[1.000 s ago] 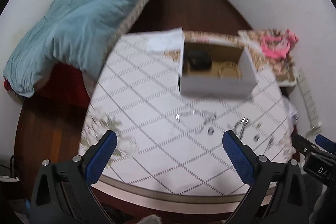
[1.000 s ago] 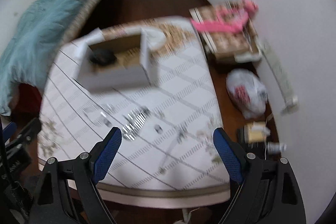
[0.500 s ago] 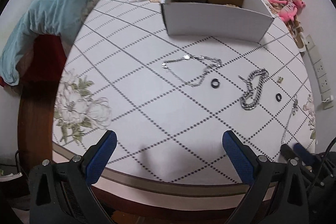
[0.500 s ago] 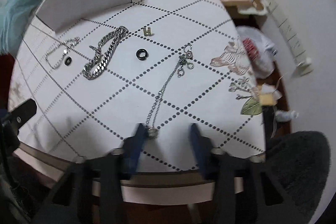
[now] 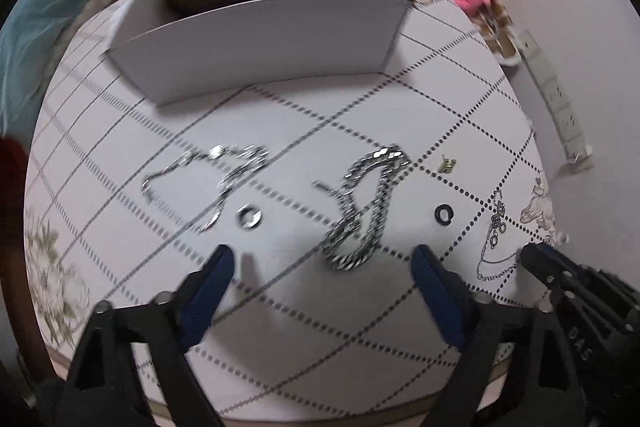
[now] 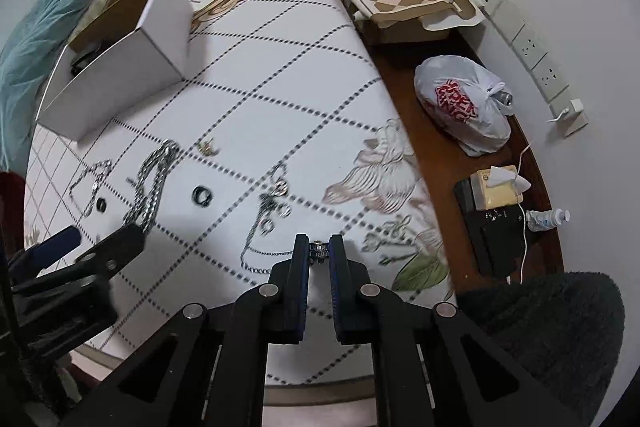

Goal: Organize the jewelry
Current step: 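Grasp the thick silver chain with the left gripper while the right gripper grasps the pendant necklace, then lift and carry the chain with the left gripper while the right gripper carries the necklace to the box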

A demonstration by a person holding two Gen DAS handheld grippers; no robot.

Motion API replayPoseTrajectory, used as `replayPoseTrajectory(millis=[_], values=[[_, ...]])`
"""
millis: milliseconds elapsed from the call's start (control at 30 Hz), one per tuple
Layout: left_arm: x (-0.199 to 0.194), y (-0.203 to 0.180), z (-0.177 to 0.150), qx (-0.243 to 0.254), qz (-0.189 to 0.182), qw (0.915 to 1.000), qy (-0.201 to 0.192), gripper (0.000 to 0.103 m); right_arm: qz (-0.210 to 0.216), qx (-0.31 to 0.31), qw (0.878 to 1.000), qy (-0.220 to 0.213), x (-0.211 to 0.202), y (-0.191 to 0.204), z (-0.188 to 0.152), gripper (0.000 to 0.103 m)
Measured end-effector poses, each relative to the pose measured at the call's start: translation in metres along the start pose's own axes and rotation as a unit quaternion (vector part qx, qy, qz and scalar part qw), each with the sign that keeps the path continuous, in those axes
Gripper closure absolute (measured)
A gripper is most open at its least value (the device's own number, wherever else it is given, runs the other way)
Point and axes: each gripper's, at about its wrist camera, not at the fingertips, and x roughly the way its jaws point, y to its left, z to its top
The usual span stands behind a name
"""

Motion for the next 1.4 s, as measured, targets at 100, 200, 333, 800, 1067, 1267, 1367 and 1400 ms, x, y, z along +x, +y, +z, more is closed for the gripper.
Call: replayPoseTrajectory(millis=[100, 200, 333, 800, 1067, 1267, 1367, 1400], values=[[0.006, -0.012, 0.003, 0.03, 0.016, 0.9994, 0.0, 0.057, 0.004, 0.007, 1.0, 0.004, 0.003, -0.005, 0.004, 0.093], [0.003, -0.018, 0.004, 0.047, 0.01, 0.9988, -0.009, 0.092, 0.009, 0.011, 1.0, 0.006, 0.005, -0.007, 0.005, 0.093], [0.0, -0.011, 0.004, 0.035, -0.005, 0.9993, -0.015, 0.094, 0.018, 0.012, 1.0, 0.008, 0.003, -0.006, 0.004, 0.093], [-0.082, 0.034, 0.003, -0.016, -0.069, 0.9953, -0.065, 0.101, 0.118, -0.009, 0.992, -0.038, -0.076, 0.02, 0.032, 0.093], [-0.134, 0.068, 0.028, -0.049, -0.105, 0.9871, -0.11, 0.101, 0.176, -0.045, 0.98, -0.08, -0.136, 0.051, 0.077, 0.093], [-0.146, 0.088, 0.044, -0.068, -0.116, 0.983, -0.125, 0.098, 0.192, -0.071, 0.972, -0.113, -0.167, 0.08, 0.107, 0.093], [-0.122, 0.093, 0.038, -0.078, -0.099, 0.9879, -0.091, 0.07, 0.197, -0.074, 0.971, -0.11, -0.166, 0.086, 0.11, 0.093], [-0.117, 0.093, 0.034, -0.077, -0.092, 0.9888, -0.088, 0.046, 0.197, -0.075, 0.972, -0.106, -0.162, 0.087, 0.107, 0.093]])
